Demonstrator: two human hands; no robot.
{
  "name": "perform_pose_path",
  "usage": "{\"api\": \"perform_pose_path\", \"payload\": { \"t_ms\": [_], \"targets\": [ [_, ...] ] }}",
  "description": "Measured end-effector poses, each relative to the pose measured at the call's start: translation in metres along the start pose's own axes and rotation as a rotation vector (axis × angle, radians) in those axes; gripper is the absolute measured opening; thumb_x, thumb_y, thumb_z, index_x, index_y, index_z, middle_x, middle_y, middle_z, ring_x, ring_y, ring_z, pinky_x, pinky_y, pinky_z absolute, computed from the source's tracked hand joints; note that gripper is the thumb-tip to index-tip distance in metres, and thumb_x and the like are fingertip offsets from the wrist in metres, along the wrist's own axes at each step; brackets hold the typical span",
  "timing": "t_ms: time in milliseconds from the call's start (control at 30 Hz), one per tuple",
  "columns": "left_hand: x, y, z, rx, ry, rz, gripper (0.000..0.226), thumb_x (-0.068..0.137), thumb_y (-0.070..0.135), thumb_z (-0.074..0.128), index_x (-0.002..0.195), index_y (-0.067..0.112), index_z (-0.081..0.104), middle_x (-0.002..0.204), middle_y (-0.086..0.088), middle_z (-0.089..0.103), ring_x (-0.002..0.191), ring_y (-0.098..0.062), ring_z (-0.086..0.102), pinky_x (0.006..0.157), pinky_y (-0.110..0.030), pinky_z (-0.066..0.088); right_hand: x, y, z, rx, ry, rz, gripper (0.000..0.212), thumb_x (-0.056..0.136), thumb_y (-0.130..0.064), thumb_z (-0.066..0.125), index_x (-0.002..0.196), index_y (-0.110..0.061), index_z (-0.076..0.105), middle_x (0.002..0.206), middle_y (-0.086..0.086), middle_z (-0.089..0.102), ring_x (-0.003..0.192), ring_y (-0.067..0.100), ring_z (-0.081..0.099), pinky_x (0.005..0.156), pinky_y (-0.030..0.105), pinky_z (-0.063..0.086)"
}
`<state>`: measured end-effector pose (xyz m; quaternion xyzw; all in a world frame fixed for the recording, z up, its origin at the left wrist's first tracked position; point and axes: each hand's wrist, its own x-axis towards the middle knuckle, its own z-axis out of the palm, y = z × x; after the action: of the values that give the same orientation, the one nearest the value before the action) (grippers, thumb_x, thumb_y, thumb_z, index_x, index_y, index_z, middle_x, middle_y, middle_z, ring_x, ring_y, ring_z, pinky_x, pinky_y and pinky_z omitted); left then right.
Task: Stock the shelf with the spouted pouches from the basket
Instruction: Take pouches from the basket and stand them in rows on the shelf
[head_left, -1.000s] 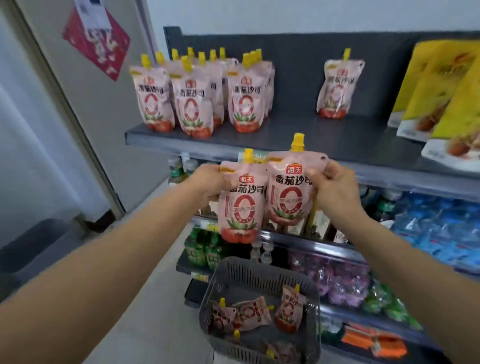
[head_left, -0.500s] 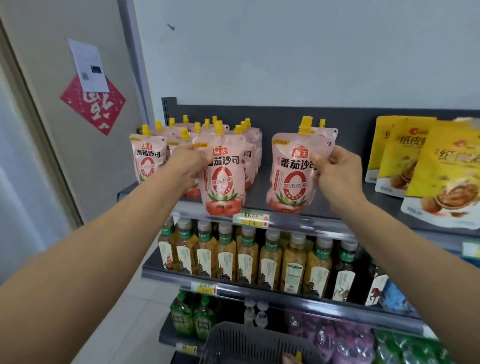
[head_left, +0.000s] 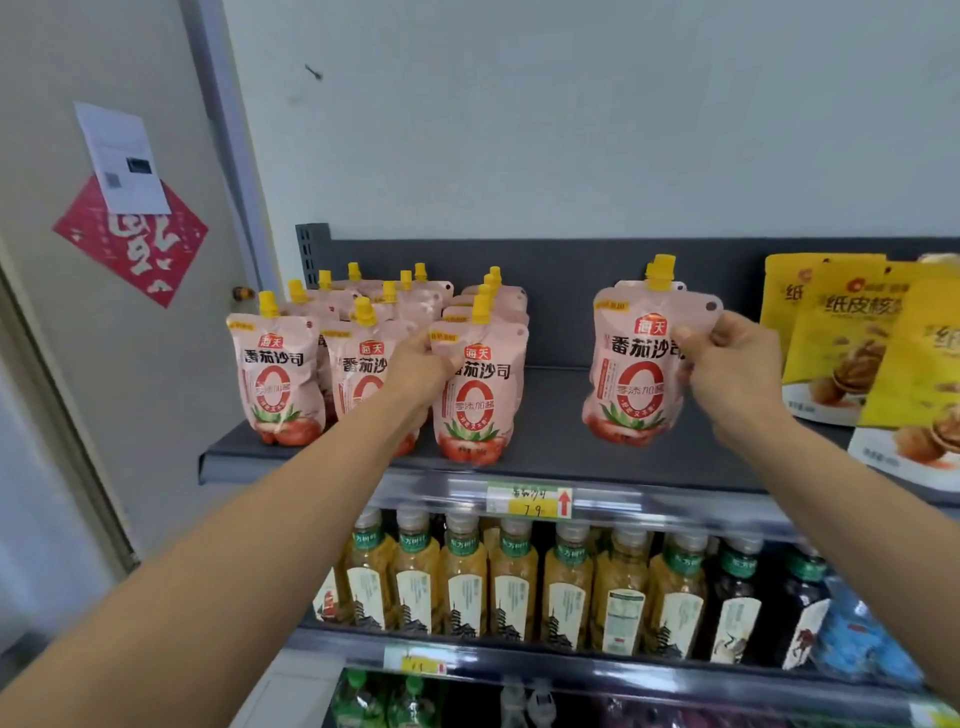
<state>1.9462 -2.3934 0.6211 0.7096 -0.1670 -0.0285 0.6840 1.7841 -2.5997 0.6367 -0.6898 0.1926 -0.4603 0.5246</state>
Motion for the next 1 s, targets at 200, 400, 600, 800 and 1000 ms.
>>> {"api": "perform_pose_path", "payload": {
  "t_ms": [200, 400, 600, 800, 1000],
  "targets": [
    [0.009, -0.009, -0.001, -0.063, -0.059, 0.015, 0.023, 0.089, 0.005, 0.054, 0.102, 0.021, 0.064, 0.086, 0.008, 0.069, 0.079, -0.009, 0.067, 0.052, -0.019, 0.054, 0.006, 0.010, 0.016, -0.030, 0.006, 0.006, 0.019, 0.092, -0.016, 0.055, 0.107, -0.016, 0.066, 0.100, 0.000, 0.071, 0.087, 0.015, 0.067, 0.070, 0.034, 0.057],
    [0.012, -0.008, -0.001, -0.025, -0.118, 0.009, 0.023, 0.091, 0.007, 0.052, 0.098, 0.027, 0.062, 0.098, 0.002, 0.070, 0.085, -0.011, 0.067, 0.062, -0.026, 0.055, 0.010, 0.020, 0.026, -0.025, -0.005, 0.016, 0.014, 0.091, -0.016, 0.055, 0.099, -0.018, 0.066, 0.096, 0.001, 0.071, 0.082, 0.011, 0.066, 0.061, 0.027, 0.053],
    [0.011, 0.000, 0.001, 0.147, -0.078, 0.118, 0.043, 0.088, 0.002, 0.054, 0.127, 0.018, 0.048, 0.113, -0.002, 0.063, 0.093, -0.014, 0.064, 0.074, -0.032, 0.058, 0.019, 0.027, 0.032, -0.028, -0.030, 0.044, 0.016, 0.091, -0.016, 0.055, 0.103, -0.015, 0.065, 0.102, 0.002, 0.070, 0.089, 0.016, 0.067, 0.069, 0.032, 0.056],
    [0.006, 0.029, 0.007, 0.327, -0.041, 0.366, 0.035, 0.087, 0.001, 0.055, 0.117, 0.017, 0.050, 0.110, 0.007, 0.053, 0.093, -0.002, 0.053, 0.059, -0.004, 0.045, 0.039, 0.036, 0.042, -0.029, -0.068, 0.064, 0.010, 0.092, -0.015, 0.055, 0.096, -0.015, 0.064, 0.107, 0.006, 0.069, 0.094, 0.022, 0.066, 0.081, 0.044, 0.056],
    [0.002, 0.061, 0.022, 0.402, 0.010, 0.520, 0.037, 0.086, 0.001, 0.056, 0.120, 0.013, 0.052, 0.113, 0.006, 0.055, 0.105, -0.003, 0.050, 0.075, 0.006, 0.039, 0.068, 0.042, 0.049, -0.010, -0.120, 0.066, 0.011, 0.091, -0.014, 0.055, 0.088, -0.019, 0.064, 0.091, 0.000, 0.068, 0.090, 0.021, 0.067, 0.079, 0.041, 0.056]
  ]
}}
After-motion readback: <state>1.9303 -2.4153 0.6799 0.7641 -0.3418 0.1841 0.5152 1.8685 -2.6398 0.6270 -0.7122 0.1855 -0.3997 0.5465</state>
